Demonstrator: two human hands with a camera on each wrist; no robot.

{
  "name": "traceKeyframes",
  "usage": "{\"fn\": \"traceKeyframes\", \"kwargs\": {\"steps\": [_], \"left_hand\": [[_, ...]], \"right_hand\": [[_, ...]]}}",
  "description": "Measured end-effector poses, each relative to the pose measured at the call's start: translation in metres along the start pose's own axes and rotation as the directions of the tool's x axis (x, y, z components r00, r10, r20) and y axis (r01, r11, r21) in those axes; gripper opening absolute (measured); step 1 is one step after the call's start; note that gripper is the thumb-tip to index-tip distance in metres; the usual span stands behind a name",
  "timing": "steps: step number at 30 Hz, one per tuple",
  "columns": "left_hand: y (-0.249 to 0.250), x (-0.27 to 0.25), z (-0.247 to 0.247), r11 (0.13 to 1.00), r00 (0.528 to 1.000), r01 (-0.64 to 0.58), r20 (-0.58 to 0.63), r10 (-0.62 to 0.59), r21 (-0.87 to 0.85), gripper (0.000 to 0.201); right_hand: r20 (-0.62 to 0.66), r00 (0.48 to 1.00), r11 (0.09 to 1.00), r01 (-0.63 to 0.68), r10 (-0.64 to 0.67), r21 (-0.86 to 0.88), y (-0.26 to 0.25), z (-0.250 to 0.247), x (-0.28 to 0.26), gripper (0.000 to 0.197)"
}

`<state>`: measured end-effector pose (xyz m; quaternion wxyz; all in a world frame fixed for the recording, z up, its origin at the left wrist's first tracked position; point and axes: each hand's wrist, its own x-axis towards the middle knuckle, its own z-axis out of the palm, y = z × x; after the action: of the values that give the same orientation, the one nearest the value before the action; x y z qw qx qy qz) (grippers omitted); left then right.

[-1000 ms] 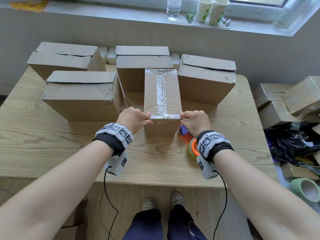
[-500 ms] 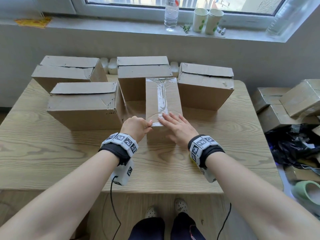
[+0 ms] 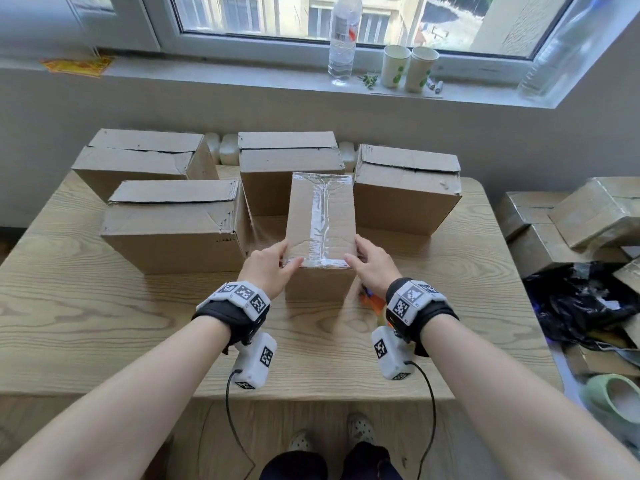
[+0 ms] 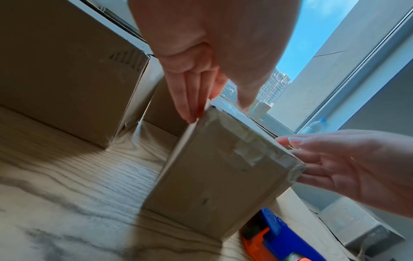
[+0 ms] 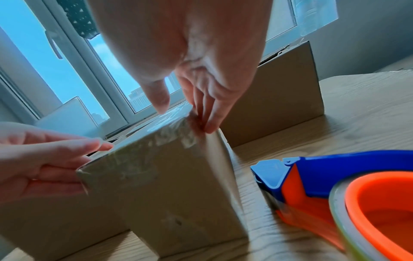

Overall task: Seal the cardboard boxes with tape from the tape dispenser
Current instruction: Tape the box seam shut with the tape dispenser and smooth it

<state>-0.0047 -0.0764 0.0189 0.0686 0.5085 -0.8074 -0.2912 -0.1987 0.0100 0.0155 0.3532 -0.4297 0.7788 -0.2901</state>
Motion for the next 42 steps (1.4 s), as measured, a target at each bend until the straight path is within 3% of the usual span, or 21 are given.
{"fn": "traceKeyframes", "kwargs": {"steps": [5,7,10,13,17,22,32,34,37,40,42], "left_hand": [[-0.005,-0.001,-0.01,0.992,0.991,0.129,-0.035,-0.128,0.009,0.071],[-0.002,-0.002,-0.01,0.993,0.995,0.097,-0.006,-0.097,0.068,0.072],[0.008,-0.005,0.0,0.947,0.997,-0.065,0.06,0.048,0.316,0.077],[0.016,-0.007,0.011,0.887,0.987,-0.132,0.141,0.076,0.443,0.088],[0.018,-0.009,0.019,0.849,0.988,-0.089,0.153,0.01,0.521,0.091],[0.016,-0.009,0.021,0.841,0.99,-0.073,0.139,-0.002,0.536,0.093],[-0.007,-0.025,0.008,0.843,0.983,-0.123,0.179,0.033,0.524,0.094],[-0.011,-0.027,0.005,0.845,0.984,-0.123,0.178,0.034,0.521,0.093],[-0.015,-0.035,0.004,0.878,0.985,-0.104,0.169,0.027,0.467,0.094],[-0.019,-0.047,0.004,0.969,0.994,0.008,0.104,-0.034,0.246,0.104],[-0.02,-0.056,0.004,0.99,0.989,0.141,0.047,-0.141,0.016,0.115]], "right_hand": [[0.032,0.995,0.995,0.096,-0.096,-0.001,-0.01,0.001,-0.014,0.031],[0.056,0.989,0.988,0.137,-0.134,-0.067,-0.013,0.001,-0.013,0.029],[0.042,0.972,0.94,0.233,-0.23,-0.25,-0.017,-0.004,-0.003,0.042],[0.254,0.91,0.812,0.409,-0.328,-0.417,-0.03,-0.004,0.01,0.053],[0.507,0.817,0.632,0.55,-0.274,-0.546,-0.038,0.009,0.028,0.054],[0.508,0.817,0.542,0.567,-0.273,-0.621,-0.035,0.0,0.061,0.059],[0.471,0.839,0.511,0.54,-0.272,-0.669,-0.039,-0.025,0.104,0.055],[0.453,0.842,0.527,0.538,-0.294,-0.658,-0.039,-0.023,0.104,0.056],[0.337,0.882,0.642,0.471,-0.329,-0.605,-0.038,-0.018,0.104,0.061],[0.268,0.927,0.818,0.36,-0.261,-0.448,-0.041,-0.017,0.106,0.065],[0.251,0.948,0.905,0.273,-0.195,-0.328,-0.042,-0.016,0.106,0.063]]}}
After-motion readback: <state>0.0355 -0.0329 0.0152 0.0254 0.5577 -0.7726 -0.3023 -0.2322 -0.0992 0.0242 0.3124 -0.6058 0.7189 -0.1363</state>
